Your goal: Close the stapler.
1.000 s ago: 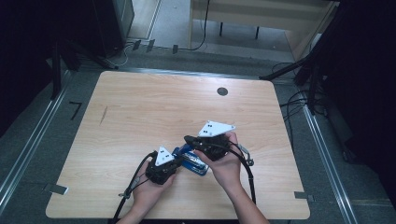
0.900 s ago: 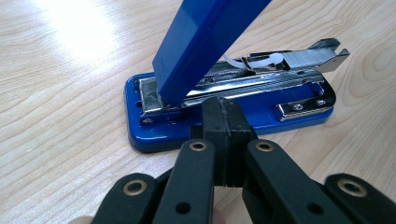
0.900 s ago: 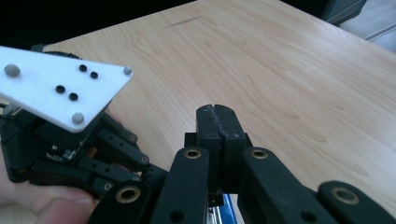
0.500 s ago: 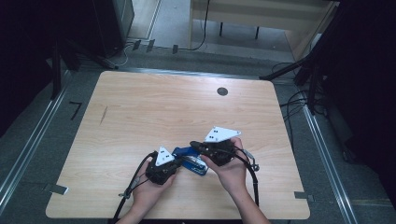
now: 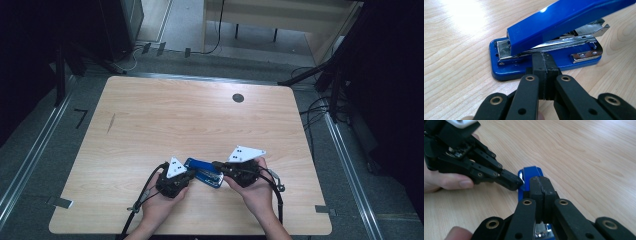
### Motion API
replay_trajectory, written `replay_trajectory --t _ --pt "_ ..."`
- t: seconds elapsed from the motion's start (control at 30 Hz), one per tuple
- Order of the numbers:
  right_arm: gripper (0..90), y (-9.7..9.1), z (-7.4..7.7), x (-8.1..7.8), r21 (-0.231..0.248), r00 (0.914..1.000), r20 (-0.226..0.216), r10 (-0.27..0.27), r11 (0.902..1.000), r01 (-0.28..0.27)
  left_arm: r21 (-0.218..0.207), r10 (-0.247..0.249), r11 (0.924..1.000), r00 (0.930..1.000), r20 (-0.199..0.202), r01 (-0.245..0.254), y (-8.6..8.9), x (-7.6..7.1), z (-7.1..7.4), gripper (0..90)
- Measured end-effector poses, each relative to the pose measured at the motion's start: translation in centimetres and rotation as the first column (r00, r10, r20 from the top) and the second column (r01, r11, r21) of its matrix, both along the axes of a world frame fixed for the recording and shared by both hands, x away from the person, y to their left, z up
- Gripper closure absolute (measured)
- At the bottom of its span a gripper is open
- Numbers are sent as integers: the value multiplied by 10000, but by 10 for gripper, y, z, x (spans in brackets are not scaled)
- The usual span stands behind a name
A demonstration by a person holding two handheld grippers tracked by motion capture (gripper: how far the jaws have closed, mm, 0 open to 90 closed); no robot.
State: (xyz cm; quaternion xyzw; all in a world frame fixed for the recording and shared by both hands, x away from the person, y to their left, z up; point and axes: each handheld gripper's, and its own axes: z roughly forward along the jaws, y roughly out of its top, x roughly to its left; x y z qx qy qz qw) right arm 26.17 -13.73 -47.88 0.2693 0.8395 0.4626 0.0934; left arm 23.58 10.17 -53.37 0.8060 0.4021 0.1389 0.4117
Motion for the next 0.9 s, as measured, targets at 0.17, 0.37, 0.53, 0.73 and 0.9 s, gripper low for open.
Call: replay_trajectory --t 0.17,0.37,0.53,0.73,0.9 --pt "900 -7 -10 -5 -104 9996 -265 -51 9999 49 57 -58 10000 10000 -19 58 0 0 0 900" --pt "900 -10 -15 -11 -9 9997 -106 -228 9997 228 -9 -52 10000 10000 -84 52 0 0 0 900" --pt "900 -10 -25 -15 110 9981 -128 -604 9981 606 -13 -57 10000 10000 -64 57 1 0 0 900" --pt "900 -10 -30 -17 592 9965 -413 -724 9954 748 -62 -84 9999 9999 -83 84 1 1 0 900" --pt "900 -9 -32 -18 584 9963 -383 -771 9951 792 -100 -76 9999 9999 -74 75 1 1 0 900"
